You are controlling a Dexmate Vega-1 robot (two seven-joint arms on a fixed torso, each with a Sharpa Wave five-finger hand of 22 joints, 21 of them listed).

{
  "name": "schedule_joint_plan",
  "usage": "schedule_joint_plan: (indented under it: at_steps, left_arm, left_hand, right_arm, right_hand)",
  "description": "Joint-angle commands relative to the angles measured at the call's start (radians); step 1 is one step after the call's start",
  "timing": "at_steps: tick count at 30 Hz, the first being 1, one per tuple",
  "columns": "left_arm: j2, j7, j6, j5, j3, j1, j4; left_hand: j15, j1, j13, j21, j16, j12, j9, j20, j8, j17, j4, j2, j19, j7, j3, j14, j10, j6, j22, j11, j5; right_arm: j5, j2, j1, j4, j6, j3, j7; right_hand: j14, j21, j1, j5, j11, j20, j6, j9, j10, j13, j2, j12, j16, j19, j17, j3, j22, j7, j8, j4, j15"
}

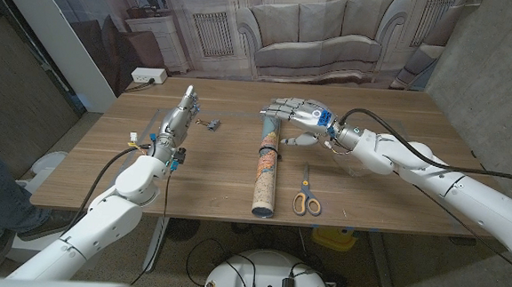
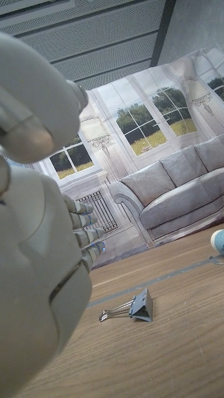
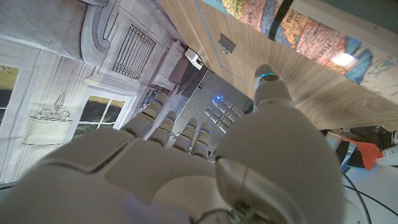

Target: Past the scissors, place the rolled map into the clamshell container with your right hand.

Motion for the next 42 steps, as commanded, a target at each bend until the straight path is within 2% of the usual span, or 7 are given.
schedule_joint_plan:
  at_steps: [1, 4, 7, 23, 42]
  left_arm:
    - [0.009, -0.003, 0.009, -0.005, -0.012, 0.006, -0.007]
    - [0.010, 0.002, 0.009, -0.004, -0.017, 0.014, -0.013]
    - [0.010, 0.003, 0.008, -0.005, -0.020, 0.019, -0.016]
    - [0.016, 0.013, 0.027, -0.002, -0.026, 0.036, -0.039]
    - [0.005, 0.005, 0.015, -0.002, -0.019, 0.032, -0.027]
  left_hand:
    - [-0.002, 0.003, 0.005, -0.001, -0.003, -0.005, 0.003, -0.014, -0.002, 0.002, 0.001, 0.008, -0.010, -0.003, -0.009, -0.008, -0.005, 0.002, 0.006, -0.005, 0.008]
    - [-0.002, 0.003, 0.005, -0.001, -0.003, -0.005, 0.003, -0.014, -0.002, 0.002, 0.001, 0.008, -0.011, -0.004, -0.010, -0.010, -0.005, 0.002, 0.006, -0.004, 0.008]
    - [-0.002, 0.003, 0.005, -0.001, -0.003, -0.005, 0.003, -0.014, -0.002, 0.002, 0.001, 0.009, -0.012, -0.004, -0.011, -0.011, -0.005, 0.002, 0.007, -0.006, 0.008]
    - [-0.004, 0.003, 0.005, -0.001, -0.003, -0.005, 0.003, -0.013, -0.003, 0.003, 0.001, 0.011, -0.013, -0.005, -0.014, -0.014, -0.006, 0.001, 0.007, -0.006, 0.008]
    - [-0.004, 0.003, 0.005, -0.002, -0.002, -0.004, 0.003, -0.013, -0.003, 0.003, 0.001, 0.013, -0.017, -0.005, -0.018, -0.016, -0.005, 0.001, 0.008, -0.007, 0.007]
  right_arm:
    - [-0.026, 0.001, 0.017, -0.004, 0.000, -0.016, 0.036]
    - [-0.088, -0.001, 0.025, -0.007, -0.014, -0.031, 0.017]
    - [-0.156, -0.004, 0.036, -0.012, -0.031, -0.052, 0.006]
    - [-0.127, 0.006, 0.096, 0.015, 0.027, -0.088, 0.087]
    - [-0.110, 0.014, 0.129, 0.028, 0.077, -0.104, 0.173]
  right_hand:
    - [-0.002, -0.002, 0.002, 0.005, 0.002, -0.167, -0.005, 0.001, -0.008, 0.002, 0.005, 0.002, 0.000, 0.001, 0.005, 0.000, 0.002, 0.002, 0.002, 0.010, -0.128]
    - [-0.003, -0.003, 0.002, 0.006, 0.003, -0.165, -0.006, 0.001, -0.009, 0.002, 0.006, 0.002, 0.000, -0.002, 0.006, -0.001, 0.002, 0.001, 0.002, 0.011, -0.126]
    - [-0.019, -0.008, -0.008, 0.007, 0.012, -0.157, -0.010, 0.002, -0.013, 0.002, 0.010, 0.003, -0.002, -0.017, 0.007, -0.007, 0.003, 0.006, 0.002, 0.022, -0.113]
    - [-0.015, -0.005, -0.011, 0.009, 0.012, -0.159, -0.008, 0.002, -0.011, 0.002, 0.013, 0.007, 0.003, -0.011, 0.008, -0.012, 0.003, 0.012, 0.005, 0.029, -0.117]
    - [-0.005, -0.002, -0.010, 0.012, 0.013, -0.155, 0.011, 0.002, 0.010, 0.002, 0.016, 0.016, 0.008, -0.004, 0.007, -0.016, 0.004, 0.019, 0.013, 0.033, -0.117]
